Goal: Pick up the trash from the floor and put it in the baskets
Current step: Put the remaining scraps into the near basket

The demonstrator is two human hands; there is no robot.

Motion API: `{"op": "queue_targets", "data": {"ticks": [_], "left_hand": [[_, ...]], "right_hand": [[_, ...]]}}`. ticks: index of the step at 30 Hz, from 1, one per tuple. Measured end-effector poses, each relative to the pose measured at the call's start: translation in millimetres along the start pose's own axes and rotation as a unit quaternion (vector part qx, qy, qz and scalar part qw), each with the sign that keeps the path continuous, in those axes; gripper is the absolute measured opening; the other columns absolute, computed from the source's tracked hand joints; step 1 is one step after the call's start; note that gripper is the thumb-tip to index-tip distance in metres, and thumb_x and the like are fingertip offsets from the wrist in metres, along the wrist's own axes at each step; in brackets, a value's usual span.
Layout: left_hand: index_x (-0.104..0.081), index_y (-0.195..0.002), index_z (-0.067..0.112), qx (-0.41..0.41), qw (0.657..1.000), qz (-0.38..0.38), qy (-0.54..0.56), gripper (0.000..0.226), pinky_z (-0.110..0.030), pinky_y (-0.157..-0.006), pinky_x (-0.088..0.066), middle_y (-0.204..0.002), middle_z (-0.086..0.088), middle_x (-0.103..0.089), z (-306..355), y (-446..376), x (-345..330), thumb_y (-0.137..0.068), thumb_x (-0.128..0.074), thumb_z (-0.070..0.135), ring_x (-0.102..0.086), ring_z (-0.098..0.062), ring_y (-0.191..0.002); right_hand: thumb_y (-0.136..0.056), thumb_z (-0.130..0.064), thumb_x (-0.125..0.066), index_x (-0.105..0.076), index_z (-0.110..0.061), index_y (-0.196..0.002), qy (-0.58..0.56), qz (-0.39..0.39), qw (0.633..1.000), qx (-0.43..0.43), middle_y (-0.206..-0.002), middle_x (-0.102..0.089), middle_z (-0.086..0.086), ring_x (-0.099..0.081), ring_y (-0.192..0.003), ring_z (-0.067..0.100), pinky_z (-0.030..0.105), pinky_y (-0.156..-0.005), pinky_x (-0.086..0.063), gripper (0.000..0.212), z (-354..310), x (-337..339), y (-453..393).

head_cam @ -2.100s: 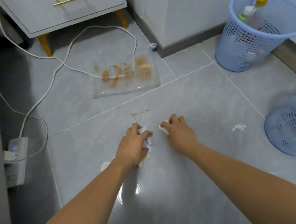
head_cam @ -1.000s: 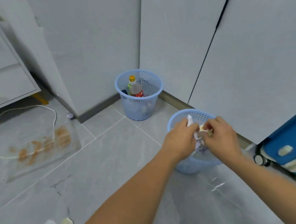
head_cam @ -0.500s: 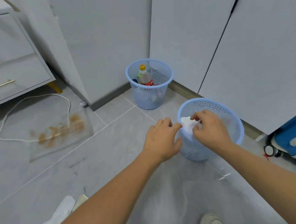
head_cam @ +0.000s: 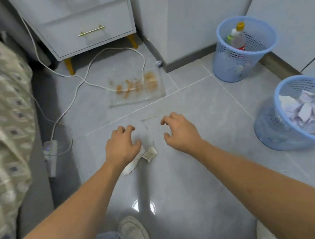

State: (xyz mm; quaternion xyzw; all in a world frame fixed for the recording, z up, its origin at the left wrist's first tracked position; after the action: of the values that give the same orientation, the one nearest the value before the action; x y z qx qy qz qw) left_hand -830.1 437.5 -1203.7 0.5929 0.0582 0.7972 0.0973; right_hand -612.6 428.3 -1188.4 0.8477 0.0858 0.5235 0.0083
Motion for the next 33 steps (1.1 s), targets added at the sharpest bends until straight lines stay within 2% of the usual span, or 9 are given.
{"op": "queue_targets", "data": {"ticks": [4, 8, 12, 15, 19, 22, 24, 28, 33], "left_hand": [[-0.049, -0.137, 0.029, 0.073, 0.995, -0.061, 0.002, 0.051, -0.043, -0.089, -0.048, -0.129, -0.003, -0.049, -53.8, 16.1, -24.1, -0.090, -0.057, 0.045, -0.048, -0.027, -0.122], [-0.039, -0.145, 0.034, 0.078, 0.990, -0.119, 0.023, 0.065, -0.043, -0.093, -0.049, -0.134, -0.001, -0.042, -66.9, 21.1, -56.1, -0.087, -0.060, 0.054, -0.043, -0.026, -0.126], [-0.033, -0.145, 0.043, 0.050, 0.990, -0.130, 0.029, 0.069, -0.042, -0.090, -0.053, -0.135, 0.003, -0.036, -62.8, 18.4, -89.3, -0.085, -0.061, 0.061, -0.039, -0.022, -0.126], [-0.035, -0.143, 0.042, 0.036, 0.991, -0.129, 0.003, 0.060, -0.040, -0.085, -0.055, -0.133, 0.002, -0.033, -64.2, 14.5, -111.3, -0.089, -0.063, 0.046, -0.036, -0.022, -0.122], [-0.050, -0.130, 0.030, 0.037, 0.994, -0.100, 0.024, 0.036, -0.039, -0.076, -0.053, -0.119, 0.000, -0.040, -67.9, 4.8, -123.6, -0.095, -0.054, 0.022, -0.039, -0.023, -0.109], [-0.064, -0.113, 0.018, 0.025, 0.995, -0.076, 0.061, 0.025, -0.035, -0.073, -0.049, -0.107, 0.000, -0.049, -69.3, -2.2, -121.9, -0.092, -0.051, 0.009, -0.050, -0.024, -0.097], [-0.067, -0.105, 0.014, 0.029, 0.995, -0.049, 0.084, 0.022, -0.033, -0.070, -0.046, -0.102, -0.001, -0.050, -66.7, -6.1, -116.2, -0.090, -0.053, 0.006, -0.055, -0.025, -0.089], [-0.064, -0.092, 0.014, 0.010, 0.994, -0.019, 0.110, 0.016, -0.032, -0.062, -0.040, -0.091, 0.002, -0.047, -42.0, -15.1, -95.3, -0.087, -0.052, 0.004, -0.052, -0.022, -0.075], [-0.067, -0.092, 0.014, -0.073, 0.986, 0.020, 0.151, 0.019, -0.038, -0.067, -0.048, -0.088, 0.002, -0.048, 41.3, -27.1, -54.3, -0.085, -0.053, 0.003, -0.053, -0.019, -0.074]], "right_hand": [[-0.088, -0.024, -0.063, -0.055, -0.022, -0.128, 0.016, -0.085, 0.996, 0.011, -0.126, -0.051, 0.003, -0.050, -0.117, 0.029, 0.043, -0.085, -0.052, 0.041, -19.6, -60.5, -9.9], [-0.086, -0.023, -0.065, -0.053, -0.021, -0.131, 0.037, -0.135, 0.990, 0.010, -0.127, -0.048, 0.006, -0.051, -0.113, 0.032, 0.042, -0.087, -0.050, 0.046, -17.8, -111.2, -13.6], [-0.084, -0.027, -0.073, -0.044, -0.025, -0.138, 0.068, -0.133, 0.989, 0.008, -0.137, -0.036, 0.007, -0.046, -0.117, 0.032, 0.043, -0.092, -0.051, 0.062, -15.1, -144.9, -15.8], [-0.083, -0.031, -0.078, -0.036, -0.029, -0.146, 0.094, -0.117, 0.989, 0.013, -0.149, -0.028, 0.007, -0.039, -0.123, 0.033, 0.042, -0.087, -0.053, 0.076, -13.8, -159.0, -18.8], [-0.089, -0.028, -0.072, -0.049, -0.021, -0.127, 0.089, -0.093, 0.992, 0.013, -0.133, -0.039, 0.006, -0.044, -0.116, 0.031, 0.039, -0.082, -0.049, 0.045, -7.7, -165.2, -27.0], [-0.093, -0.017, -0.066, -0.052, -0.016, -0.118, 0.053, -0.091, 0.994, 0.019, -0.121, -0.047, 0.008, -0.050, -0.107, 0.029, 0.034, -0.075, -0.038, 0.029, 3.4, -165.8, -29.9], [-0.092, -0.013, -0.065, -0.054, -0.012, -0.115, 0.020, -0.091, 0.996, 0.003, -0.117, -0.050, 0.010, -0.054, -0.101, 0.032, 0.035, -0.073, -0.037, 0.025, 12.9, -162.6, -29.3], [-0.088, -0.015, -0.066, -0.060, -0.013, -0.110, -0.049, -0.060, 0.996, -0.053, -0.108, -0.055, 0.008, -0.061, -0.090, 0.033, 0.039, -0.076, -0.050, 0.023, 33.9, -138.0, -22.5], [-0.083, -0.012, -0.067, -0.060, -0.013, -0.104, -0.075, 0.058, 0.993, -0.070, -0.099, -0.055, 0.006, -0.059, -0.081, 0.032, 0.040, -0.071, -0.049, 0.022, 68.3, -52.5, 0.3]]}}
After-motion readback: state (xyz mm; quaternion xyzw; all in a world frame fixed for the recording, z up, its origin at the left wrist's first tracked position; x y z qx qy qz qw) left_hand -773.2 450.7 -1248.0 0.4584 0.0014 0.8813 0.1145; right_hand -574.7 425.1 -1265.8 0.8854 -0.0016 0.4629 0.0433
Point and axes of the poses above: each hand's wrist, its own y-axis away from the middle knuckle, its own x-axis out of the back of the hand, z = x × y, the point moved 2 cm from there along -y, towards the middle knuckle
